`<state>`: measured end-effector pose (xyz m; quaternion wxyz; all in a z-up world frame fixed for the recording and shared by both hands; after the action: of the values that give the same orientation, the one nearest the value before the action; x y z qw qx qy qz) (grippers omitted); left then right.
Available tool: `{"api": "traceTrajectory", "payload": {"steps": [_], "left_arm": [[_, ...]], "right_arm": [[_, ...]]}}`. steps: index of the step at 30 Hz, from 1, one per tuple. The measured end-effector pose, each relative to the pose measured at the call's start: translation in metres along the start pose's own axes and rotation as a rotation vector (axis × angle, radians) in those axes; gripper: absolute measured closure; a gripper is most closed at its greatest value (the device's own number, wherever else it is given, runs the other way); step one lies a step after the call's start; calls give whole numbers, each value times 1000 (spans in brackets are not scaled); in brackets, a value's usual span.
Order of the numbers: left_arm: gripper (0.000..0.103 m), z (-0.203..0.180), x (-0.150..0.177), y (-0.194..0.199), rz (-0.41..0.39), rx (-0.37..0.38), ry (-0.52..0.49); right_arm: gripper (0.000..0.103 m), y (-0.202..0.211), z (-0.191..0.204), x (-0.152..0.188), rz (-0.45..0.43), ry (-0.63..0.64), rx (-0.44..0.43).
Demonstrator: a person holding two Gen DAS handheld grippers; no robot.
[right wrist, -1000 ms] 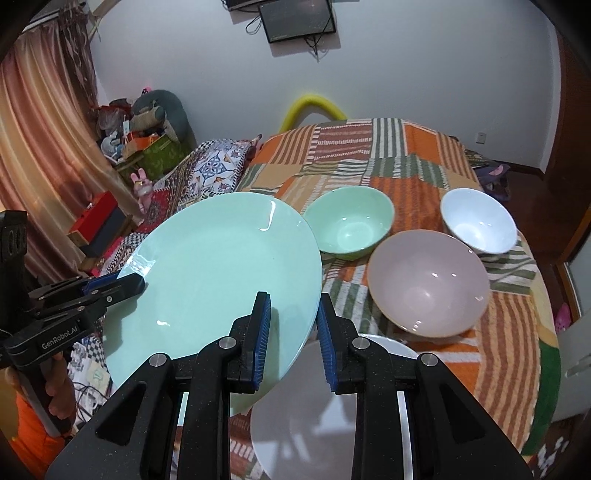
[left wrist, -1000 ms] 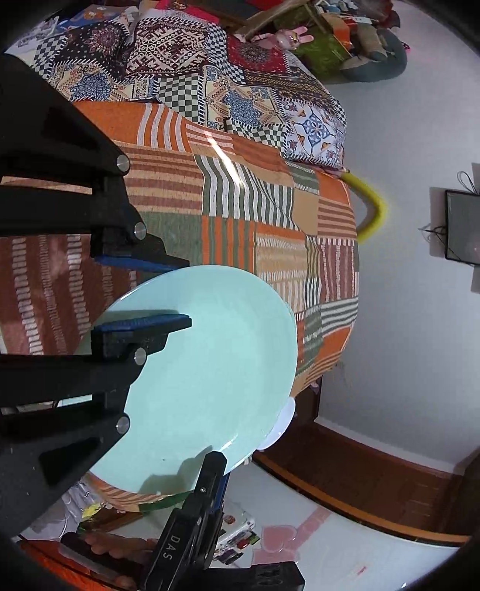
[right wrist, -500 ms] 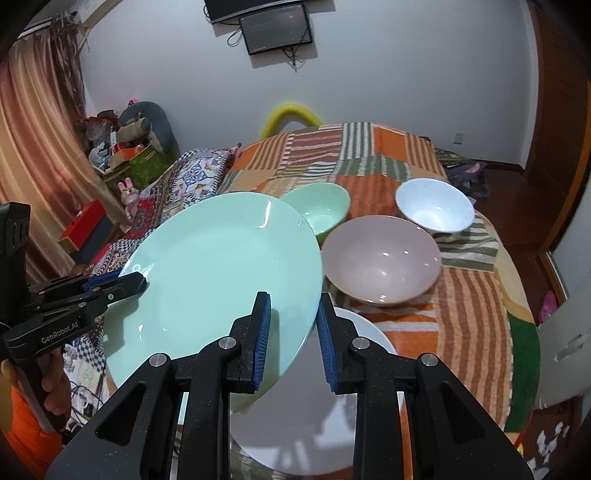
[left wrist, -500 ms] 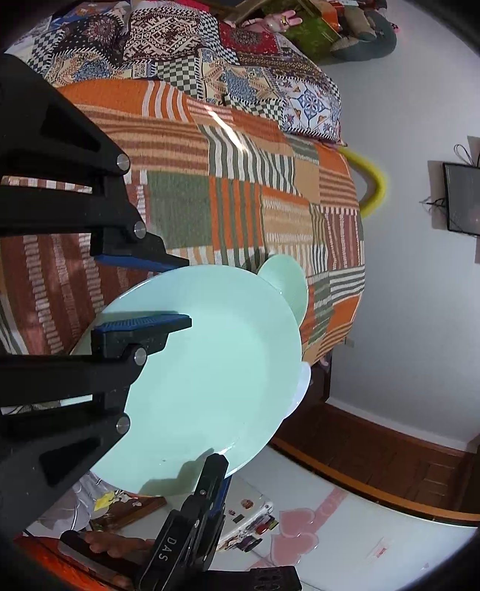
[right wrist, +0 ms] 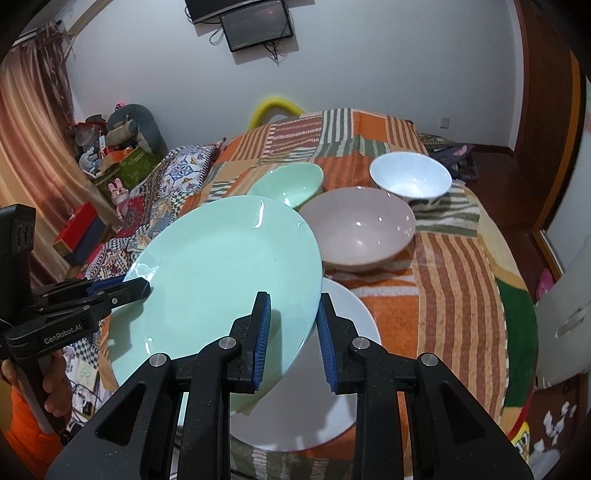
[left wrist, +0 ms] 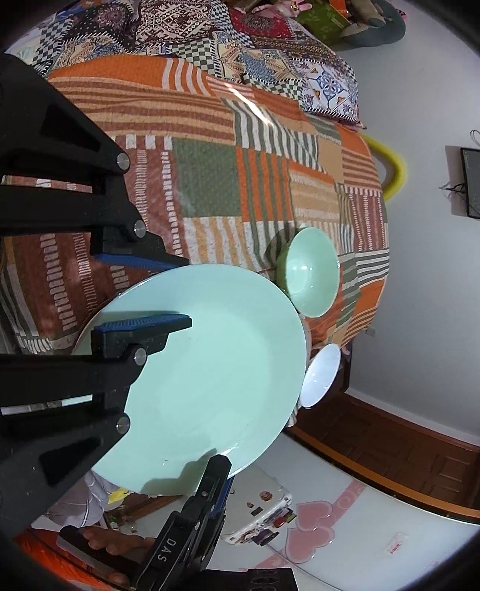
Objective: Organize plates and bowls
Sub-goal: 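Lower the mint green plate onto the white plate, open both grippers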
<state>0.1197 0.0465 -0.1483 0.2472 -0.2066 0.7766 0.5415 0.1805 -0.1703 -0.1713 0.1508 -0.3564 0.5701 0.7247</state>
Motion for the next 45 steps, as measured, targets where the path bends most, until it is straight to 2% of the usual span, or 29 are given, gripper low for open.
{"api": "traceTrajectory", "payload": {"steps": [14,27,45], "left_arm": [[81,-13,21,-31,99,37,-8],[81,-14,33,-66,201,39,11],[82,-11,33,-88,271,30,34]], "right_arm": [[79,-7,-21,23,62,-46,26],[79,-22,-37,45,133,-106,16],[79,-34,-41,52,177,-127,7]]}}
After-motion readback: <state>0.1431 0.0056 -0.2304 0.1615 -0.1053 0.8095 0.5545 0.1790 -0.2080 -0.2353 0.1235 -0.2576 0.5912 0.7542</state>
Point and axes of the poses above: each gripper's, at about its wrist camera, not at the fingertips, and y roughly against the way its jaws point, z to its left, x to its underside, the point moved 2 cm from there along -y, roughly the way its jaws point, and after that the axes turned 7 degrees about x, right-handed, at the moved point
